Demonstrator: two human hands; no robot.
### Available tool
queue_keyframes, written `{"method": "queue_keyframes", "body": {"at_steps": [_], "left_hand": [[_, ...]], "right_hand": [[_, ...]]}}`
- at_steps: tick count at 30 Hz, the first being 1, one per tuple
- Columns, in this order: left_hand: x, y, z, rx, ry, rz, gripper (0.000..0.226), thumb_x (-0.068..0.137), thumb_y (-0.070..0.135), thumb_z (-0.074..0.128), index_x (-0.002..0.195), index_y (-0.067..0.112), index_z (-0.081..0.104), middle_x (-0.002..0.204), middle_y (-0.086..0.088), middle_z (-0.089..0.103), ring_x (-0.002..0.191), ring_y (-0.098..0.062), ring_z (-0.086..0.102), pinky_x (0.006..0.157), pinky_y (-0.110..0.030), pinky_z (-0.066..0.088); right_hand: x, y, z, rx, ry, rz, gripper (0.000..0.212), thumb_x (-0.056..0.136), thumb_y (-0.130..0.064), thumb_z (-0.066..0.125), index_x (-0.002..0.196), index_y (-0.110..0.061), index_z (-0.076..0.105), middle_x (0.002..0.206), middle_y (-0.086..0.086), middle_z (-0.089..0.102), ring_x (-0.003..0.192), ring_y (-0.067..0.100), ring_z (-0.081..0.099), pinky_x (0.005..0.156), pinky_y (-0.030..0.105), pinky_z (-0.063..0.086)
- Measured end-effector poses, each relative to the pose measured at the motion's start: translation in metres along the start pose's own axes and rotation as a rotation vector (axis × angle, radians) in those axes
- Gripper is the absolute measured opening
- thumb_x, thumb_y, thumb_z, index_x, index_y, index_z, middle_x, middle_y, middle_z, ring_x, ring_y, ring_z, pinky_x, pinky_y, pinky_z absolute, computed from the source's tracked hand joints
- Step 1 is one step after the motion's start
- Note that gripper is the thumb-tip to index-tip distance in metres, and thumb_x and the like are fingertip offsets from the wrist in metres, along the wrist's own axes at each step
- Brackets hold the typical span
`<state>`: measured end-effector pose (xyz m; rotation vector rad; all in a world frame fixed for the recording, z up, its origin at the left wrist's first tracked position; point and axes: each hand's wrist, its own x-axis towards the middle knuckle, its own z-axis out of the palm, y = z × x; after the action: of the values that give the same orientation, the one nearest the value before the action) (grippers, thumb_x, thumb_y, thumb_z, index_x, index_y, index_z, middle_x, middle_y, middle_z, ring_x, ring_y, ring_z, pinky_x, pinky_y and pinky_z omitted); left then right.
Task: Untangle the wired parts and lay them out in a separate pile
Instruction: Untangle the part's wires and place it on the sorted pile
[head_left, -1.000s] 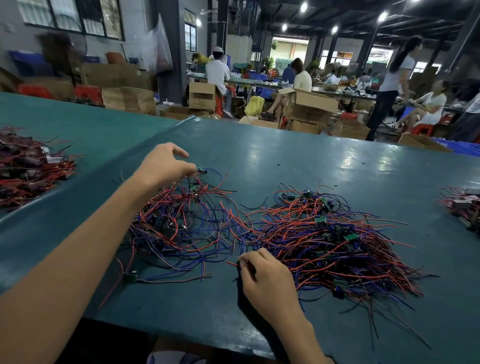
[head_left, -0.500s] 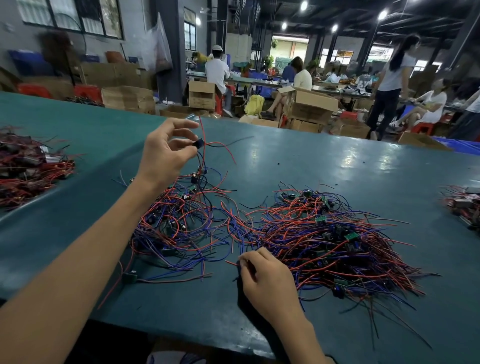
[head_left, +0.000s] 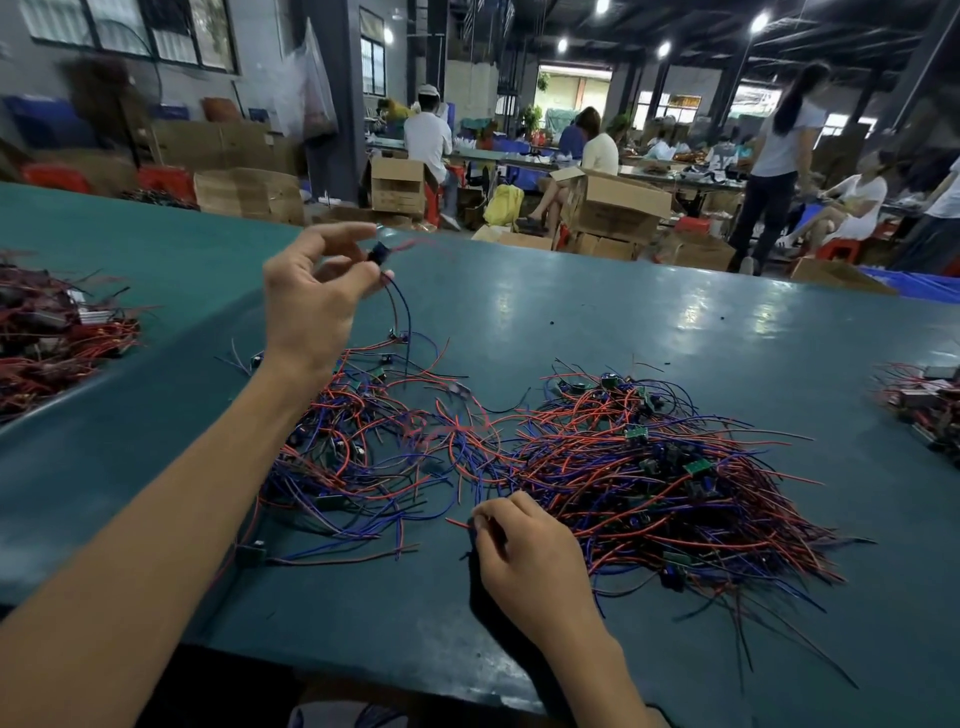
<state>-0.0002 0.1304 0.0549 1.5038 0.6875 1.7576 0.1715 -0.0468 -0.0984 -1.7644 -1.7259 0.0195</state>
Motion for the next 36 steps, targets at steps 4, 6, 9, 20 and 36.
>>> {"method": "queue_keyframes", "body": {"at_steps": [4,6,9,20,36], "left_hand": [[-0.022,-0.008,0.012,-0.258,-0.051,-0.256,0.029,0.088,-0.014,0.062,0.109,0.004,0.069,0.095,-0.008,0.056,0.091,-0.03,0.067,0.086,-0.043,0.06],[-0.037,-0.012,0.022,-0.419,-0.07,-0.394,0.029,0.088,-0.017,0.058,0.109,0.002,0.067,0.092,-0.008,0.054,0.091,-0.027,0.063,0.083,-0.042,0.061],[-0.061,-0.02,0.033,-0.634,-0.097,-0.56,0.03,0.088,-0.017,0.054,0.108,0.003,0.065,0.086,-0.007,0.063,0.088,-0.026,0.066,0.078,-0.038,0.062],[-0.118,-0.055,0.043,-0.742,-0.399,-0.879,0.037,0.073,-0.005,0.063,0.108,0.006,0.067,0.092,-0.007,0.068,0.086,-0.022,0.068,0.061,-0.03,0.059],[-0.142,-0.066,0.041,-0.526,-0.629,-0.849,0.022,0.083,0.031,0.077,0.097,0.016,0.074,0.094,-0.008,0.068,0.082,-0.015,0.063,0.06,-0.025,0.049]], "right_hand": [[-0.004,-0.003,-0.002,0.109,0.131,-0.044,0.015,0.096,-0.018,0.062,0.109,-0.017,0.07,0.095,-0.005,0.061,0.075,0.017,0.06,0.065,0.033,0.052],[-0.005,-0.002,-0.003,0.166,0.223,-0.071,0.018,0.094,-0.012,0.066,0.111,-0.012,0.071,0.093,-0.003,0.062,0.076,0.015,0.061,0.066,0.03,0.051],[-0.004,0.0,-0.003,0.211,0.327,-0.087,0.02,0.093,-0.009,0.065,0.112,-0.007,0.072,0.093,-0.001,0.064,0.08,0.013,0.062,0.073,0.026,0.051],[0.018,-0.007,-0.03,1.069,0.244,0.314,0.031,0.098,-0.032,0.063,0.081,-0.008,0.073,0.059,0.01,0.055,0.04,0.019,0.042,0.036,0.024,0.034],[0.059,-0.004,-0.057,1.139,-0.074,0.454,0.023,0.093,-0.014,0.069,0.093,0.008,0.073,0.057,0.006,0.047,0.043,0.014,0.038,0.035,0.018,0.026]]}}
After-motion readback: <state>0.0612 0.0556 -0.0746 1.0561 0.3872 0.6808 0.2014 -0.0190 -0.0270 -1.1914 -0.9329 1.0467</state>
